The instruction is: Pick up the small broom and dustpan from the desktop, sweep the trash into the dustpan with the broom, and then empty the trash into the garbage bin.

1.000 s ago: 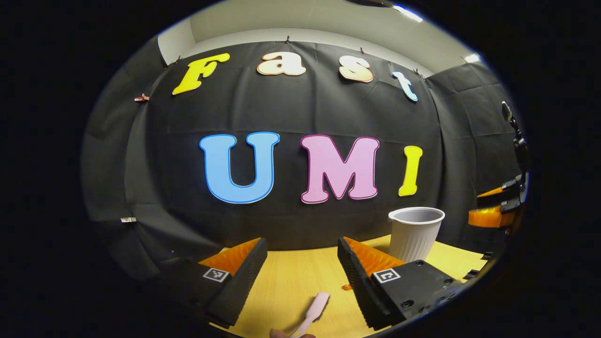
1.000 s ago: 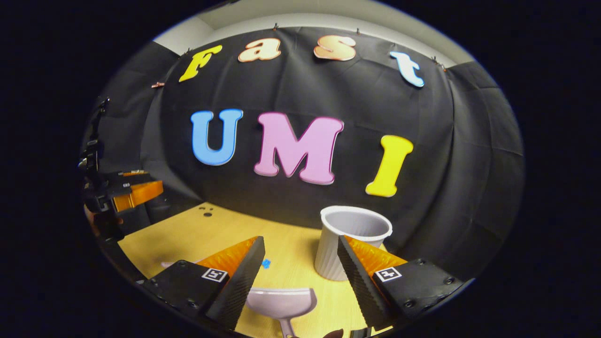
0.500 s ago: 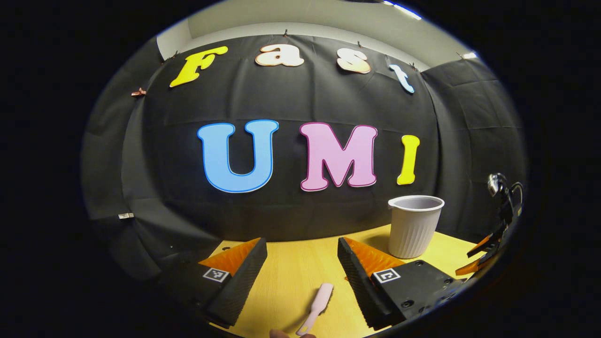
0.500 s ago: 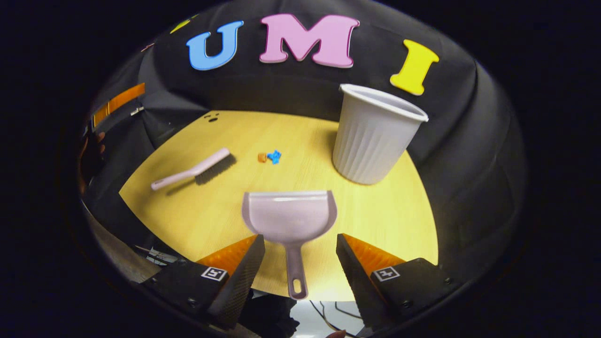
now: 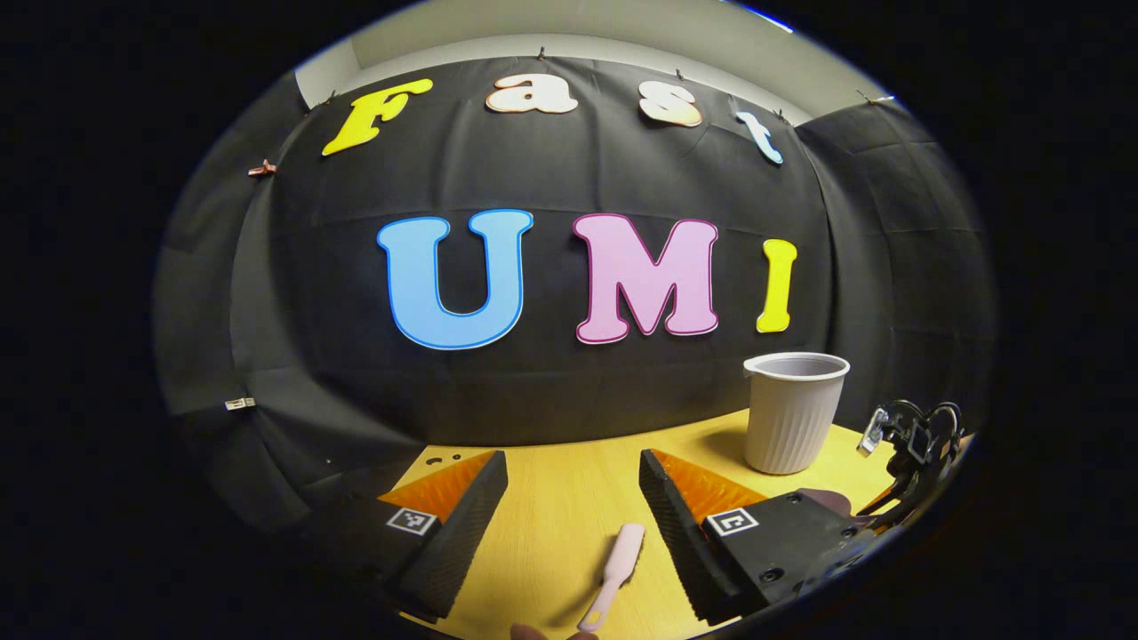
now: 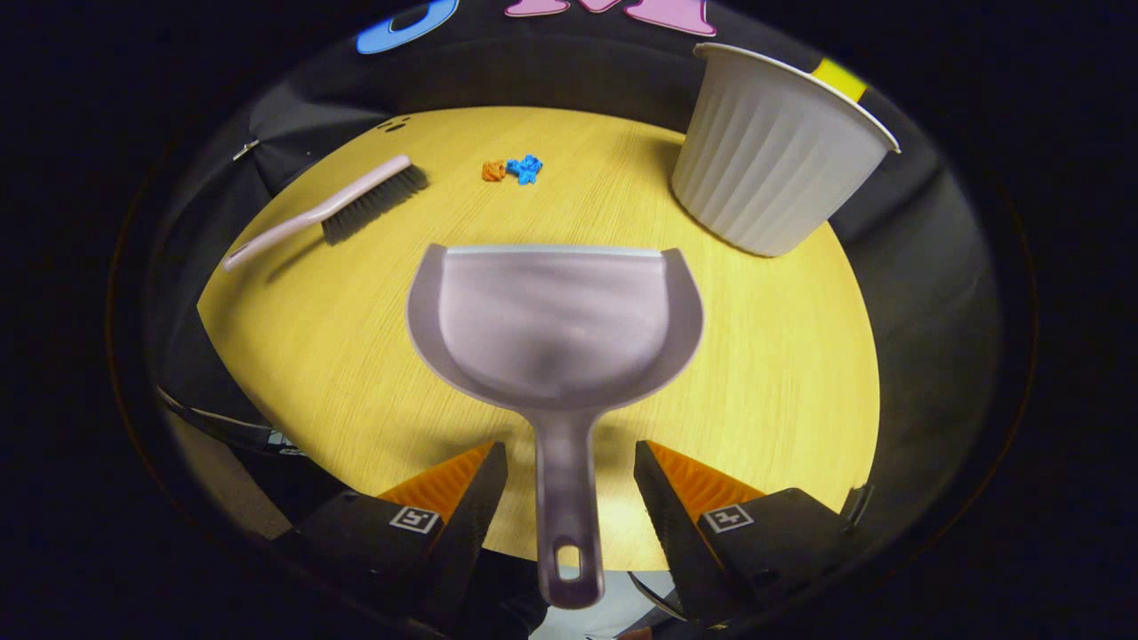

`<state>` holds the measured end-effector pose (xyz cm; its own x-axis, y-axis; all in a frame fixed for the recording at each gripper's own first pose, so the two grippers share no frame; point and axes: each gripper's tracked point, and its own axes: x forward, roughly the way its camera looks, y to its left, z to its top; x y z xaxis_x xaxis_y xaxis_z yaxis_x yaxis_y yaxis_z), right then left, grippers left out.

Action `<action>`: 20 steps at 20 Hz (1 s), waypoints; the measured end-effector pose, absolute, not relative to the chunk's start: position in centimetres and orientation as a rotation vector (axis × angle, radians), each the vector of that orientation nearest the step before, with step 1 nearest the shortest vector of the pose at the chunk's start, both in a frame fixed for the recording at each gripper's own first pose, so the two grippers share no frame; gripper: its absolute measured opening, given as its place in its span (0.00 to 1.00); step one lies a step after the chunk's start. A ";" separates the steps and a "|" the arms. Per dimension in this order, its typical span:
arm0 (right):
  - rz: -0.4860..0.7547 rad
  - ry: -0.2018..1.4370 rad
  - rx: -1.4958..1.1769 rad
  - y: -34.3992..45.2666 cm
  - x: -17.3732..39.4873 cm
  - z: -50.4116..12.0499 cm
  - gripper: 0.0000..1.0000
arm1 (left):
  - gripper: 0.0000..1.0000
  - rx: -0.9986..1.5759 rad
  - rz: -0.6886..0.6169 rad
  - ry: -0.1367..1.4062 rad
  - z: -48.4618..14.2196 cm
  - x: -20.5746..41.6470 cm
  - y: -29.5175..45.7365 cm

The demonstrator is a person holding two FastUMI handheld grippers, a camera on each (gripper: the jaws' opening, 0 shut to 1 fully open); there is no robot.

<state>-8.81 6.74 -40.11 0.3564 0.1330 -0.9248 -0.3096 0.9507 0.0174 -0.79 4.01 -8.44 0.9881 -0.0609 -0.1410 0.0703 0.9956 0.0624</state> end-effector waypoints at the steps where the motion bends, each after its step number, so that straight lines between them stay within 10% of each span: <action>1: 0.290 1.191 -0.179 7.0 -8.7 -40.6 0.89 | 0.94 0.070 -0.062 0.147 -8.7 -0.7 4.2; 11: 0.289 1.283 -0.069 8.2 -6.9 -42.5 0.76 | 0.94 0.057 -0.027 0.200 -11.1 -0.2 5.5; 16: 0.295 1.286 -0.087 7.9 -6.7 -42.3 0.43 | 0.94 0.035 -0.029 0.233 -12.4 0.2 5.0; 20: 0.297 1.268 -0.093 8.4 -6.7 -42.6 0.44 | 0.94 0.033 -0.045 0.285 -14.1 -0.1 4.1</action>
